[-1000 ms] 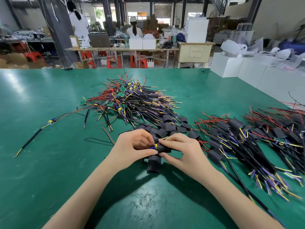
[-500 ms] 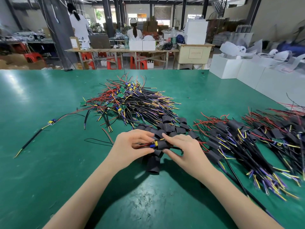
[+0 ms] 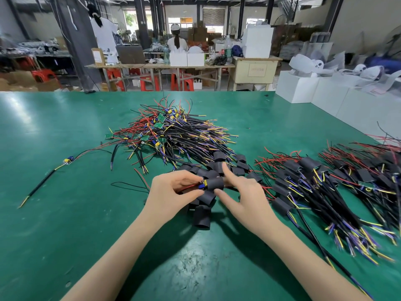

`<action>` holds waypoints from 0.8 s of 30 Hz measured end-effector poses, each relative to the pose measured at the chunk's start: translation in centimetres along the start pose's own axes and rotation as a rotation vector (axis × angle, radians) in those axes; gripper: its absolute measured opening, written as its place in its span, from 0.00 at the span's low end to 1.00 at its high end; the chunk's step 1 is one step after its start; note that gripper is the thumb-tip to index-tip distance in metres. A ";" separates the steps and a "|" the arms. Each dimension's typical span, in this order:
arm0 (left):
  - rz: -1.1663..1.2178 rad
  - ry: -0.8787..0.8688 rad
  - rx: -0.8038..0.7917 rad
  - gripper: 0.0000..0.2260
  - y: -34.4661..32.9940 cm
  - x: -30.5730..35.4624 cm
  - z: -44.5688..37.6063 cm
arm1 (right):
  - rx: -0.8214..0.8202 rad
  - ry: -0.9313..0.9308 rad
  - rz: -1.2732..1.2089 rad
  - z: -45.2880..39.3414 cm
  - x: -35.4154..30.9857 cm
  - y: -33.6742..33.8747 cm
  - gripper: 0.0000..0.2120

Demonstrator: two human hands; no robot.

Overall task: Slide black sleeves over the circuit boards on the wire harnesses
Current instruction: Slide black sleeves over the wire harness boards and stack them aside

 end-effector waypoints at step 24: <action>0.069 0.057 0.033 0.12 0.0 -0.5 0.2 | -0.195 -0.018 -0.127 0.4 -0.4 -0.5 0.33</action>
Point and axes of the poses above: each hand's wrist, its own z-axis away from the middle knuckle, its own y-axis out of the back of the hand, x = y × z, the point moved 3 cm from there along -z, towards the middle knuckle, and after that the axes turned 9 degrees about z, right-handed, at the moved point
